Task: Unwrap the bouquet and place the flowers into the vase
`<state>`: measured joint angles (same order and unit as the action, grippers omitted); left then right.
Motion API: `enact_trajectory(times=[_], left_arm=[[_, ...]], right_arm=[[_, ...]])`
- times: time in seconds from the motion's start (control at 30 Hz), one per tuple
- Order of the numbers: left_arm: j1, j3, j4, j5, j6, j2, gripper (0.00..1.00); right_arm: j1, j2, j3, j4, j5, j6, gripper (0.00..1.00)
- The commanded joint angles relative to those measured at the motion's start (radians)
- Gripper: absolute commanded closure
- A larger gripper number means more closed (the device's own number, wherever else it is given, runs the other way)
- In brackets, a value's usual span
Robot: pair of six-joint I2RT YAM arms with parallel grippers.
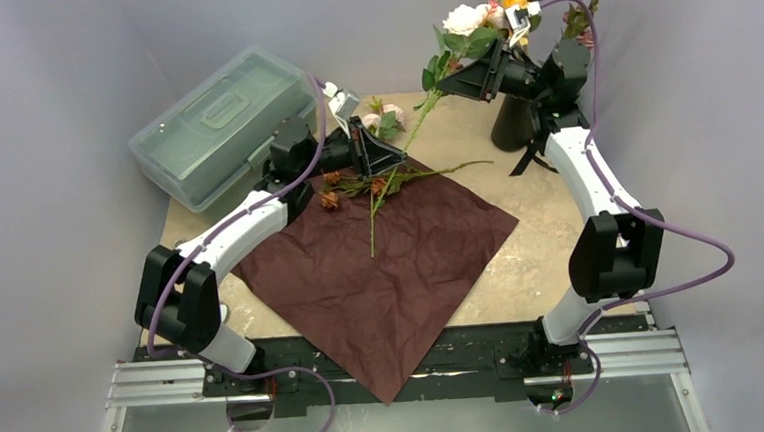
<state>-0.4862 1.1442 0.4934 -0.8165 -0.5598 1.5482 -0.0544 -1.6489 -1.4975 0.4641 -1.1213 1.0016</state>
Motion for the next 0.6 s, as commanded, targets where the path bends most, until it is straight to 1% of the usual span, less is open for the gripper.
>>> enact_trajectory(times=[0.0, 0.13, 0.2, 0.23, 0.27, 0.3, 0.33, 0.37, 0.4, 0.47, 0.5, 0.57], left_arm=[[-0.016, 0.029, 0.073, -0.039, -0.013, -0.030, 1.00], [-0.020, 0.037, 0.062, -0.041, -0.002, -0.026, 1.00], [-0.020, 0.037, 0.030, -0.038, 0.021, -0.022, 1.00], [-0.019, 0.039, 0.011, -0.031, 0.037, -0.021, 1.00], [-0.019, 0.043, -0.019, -0.022, 0.055, -0.021, 0.98], [-0.018, 0.051, -0.050, -0.015, 0.075, -0.018, 0.79], [-0.018, 0.060, -0.078, -0.013, 0.089, -0.014, 0.58], [-0.016, 0.071, -0.110, -0.008, 0.100, -0.011, 0.37], [-0.013, 0.081, -0.141, 0.005, 0.111, -0.010, 0.26], [-0.004, 0.083, -0.172, 0.046, 0.116, -0.013, 0.11], [0.003, 0.078, -0.171, 0.062, 0.111, -0.016, 0.05], [0.014, 0.074, -0.168, 0.083, 0.102, -0.020, 0.01]], right_arm=[[-0.009, -0.002, -0.044, 0.139, -0.035, 0.119, 0.40], [-0.009, -0.002, -0.053, 0.124, -0.039, 0.112, 0.65], [-0.009, 0.000, -0.062, 0.112, -0.049, 0.102, 0.76], [-0.008, 0.000, -0.066, 0.107, -0.056, 0.095, 0.83], [-0.007, 0.001, -0.072, 0.099, -0.060, 0.086, 0.90], [-0.006, 0.004, -0.077, 0.089, -0.062, 0.076, 0.97], [-0.004, 0.008, -0.080, 0.078, -0.063, 0.064, 1.00], [-0.001, 0.013, -0.084, 0.065, -0.063, 0.049, 1.00], [0.005, 0.019, -0.090, 0.045, -0.062, 0.030, 1.00], [0.026, 0.029, -0.111, -0.032, -0.058, -0.027, 1.00], [0.039, 0.035, -0.124, -0.077, -0.054, -0.061, 1.00], [0.080, 0.040, -0.162, -0.163, -0.051, -0.137, 1.00]])
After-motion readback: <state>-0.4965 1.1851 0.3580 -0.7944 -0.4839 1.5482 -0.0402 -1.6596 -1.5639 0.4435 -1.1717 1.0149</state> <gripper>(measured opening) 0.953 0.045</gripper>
